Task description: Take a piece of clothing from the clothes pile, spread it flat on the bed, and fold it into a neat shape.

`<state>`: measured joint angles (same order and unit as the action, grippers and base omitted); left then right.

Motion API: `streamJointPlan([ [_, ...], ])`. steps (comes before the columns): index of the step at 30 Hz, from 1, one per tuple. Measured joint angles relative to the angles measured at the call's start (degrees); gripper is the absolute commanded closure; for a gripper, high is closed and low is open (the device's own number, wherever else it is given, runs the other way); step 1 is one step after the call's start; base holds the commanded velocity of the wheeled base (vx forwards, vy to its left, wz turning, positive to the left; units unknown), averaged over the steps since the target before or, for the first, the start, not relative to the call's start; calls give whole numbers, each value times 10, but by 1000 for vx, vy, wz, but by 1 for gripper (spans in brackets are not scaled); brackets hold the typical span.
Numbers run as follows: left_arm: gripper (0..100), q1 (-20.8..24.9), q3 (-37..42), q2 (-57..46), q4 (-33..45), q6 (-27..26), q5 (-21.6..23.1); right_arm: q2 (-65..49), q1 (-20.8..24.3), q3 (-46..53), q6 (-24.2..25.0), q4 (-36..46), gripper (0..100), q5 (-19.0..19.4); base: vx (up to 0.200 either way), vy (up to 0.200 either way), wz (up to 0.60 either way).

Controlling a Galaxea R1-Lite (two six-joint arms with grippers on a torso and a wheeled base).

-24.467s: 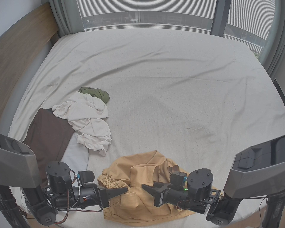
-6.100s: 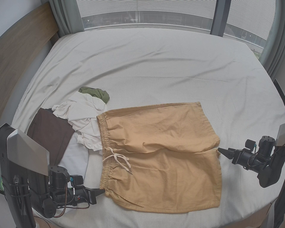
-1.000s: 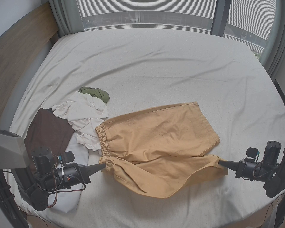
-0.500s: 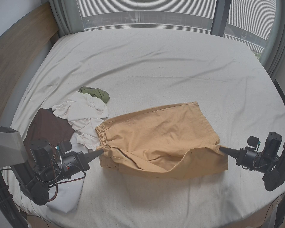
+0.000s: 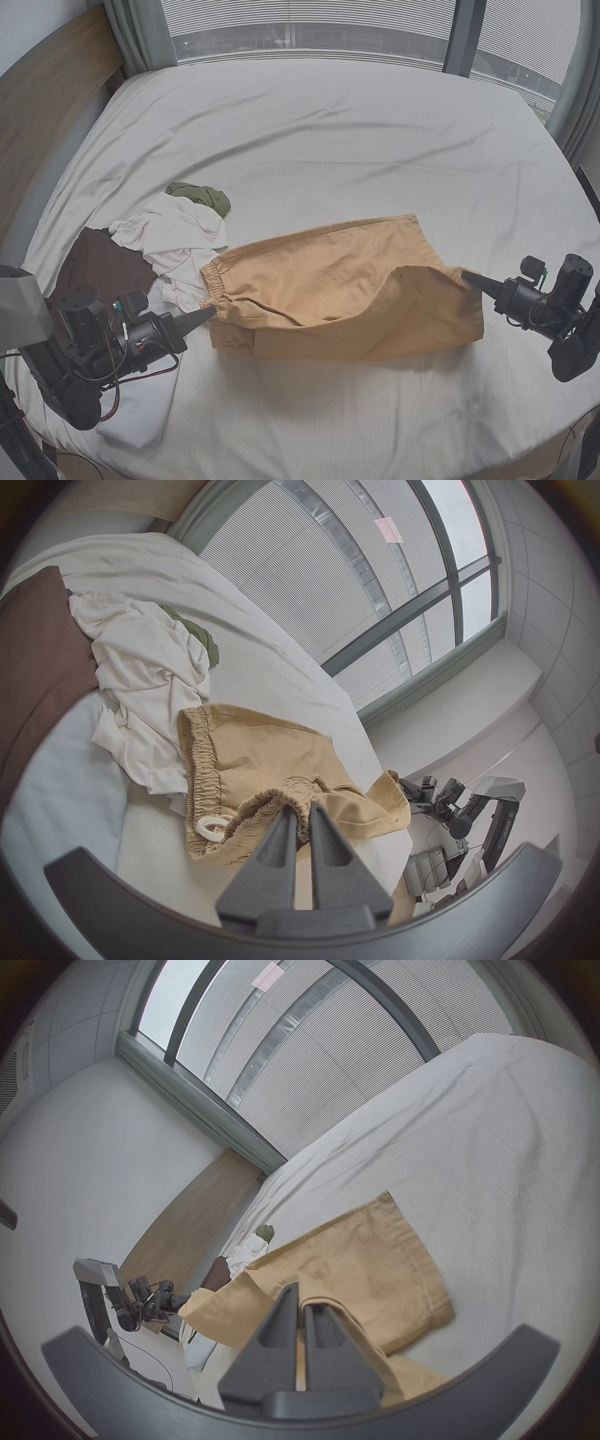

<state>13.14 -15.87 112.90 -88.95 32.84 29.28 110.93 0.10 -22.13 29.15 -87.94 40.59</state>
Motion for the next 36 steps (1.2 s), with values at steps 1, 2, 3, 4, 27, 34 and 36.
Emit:
streamJointPlan([
  [1, 100, 0, -1, 0, 0, 0, 0, 2, 0, -9, 1, 1, 100, 0, 0, 0, 0],
  [2, 100, 0, -2, 0, 0, 0, 0, 3, 0, -14, 1, 1, 100, 0, 0, 0, 0],
  [3, 100, 0, -4, 0, 0, 0, 0, 5, 0, -21, 2, 2, 100, 0, 0, 0, 0],
  [4, 100, -1, -5, 0, 0, 1, 0, 7, 0, -25, 2, 2, 100, -1, 0, 0, 0],
  [27, 100, -14, -45, 0, 0, 36, -45, 50, 10, -166, 2, 46, 100, 0, 0, 0, 0],
  [34, 100, -15, -45, 0, 0, 38, -45, 50, 13, -196, 2, 76, 100, -1, 0, 0, 0],
  [36, 100, -15, -45, 0, 0, 38, -45, 50, 13, -205, 2, 83, 100, -1, 0, 0, 0],
])
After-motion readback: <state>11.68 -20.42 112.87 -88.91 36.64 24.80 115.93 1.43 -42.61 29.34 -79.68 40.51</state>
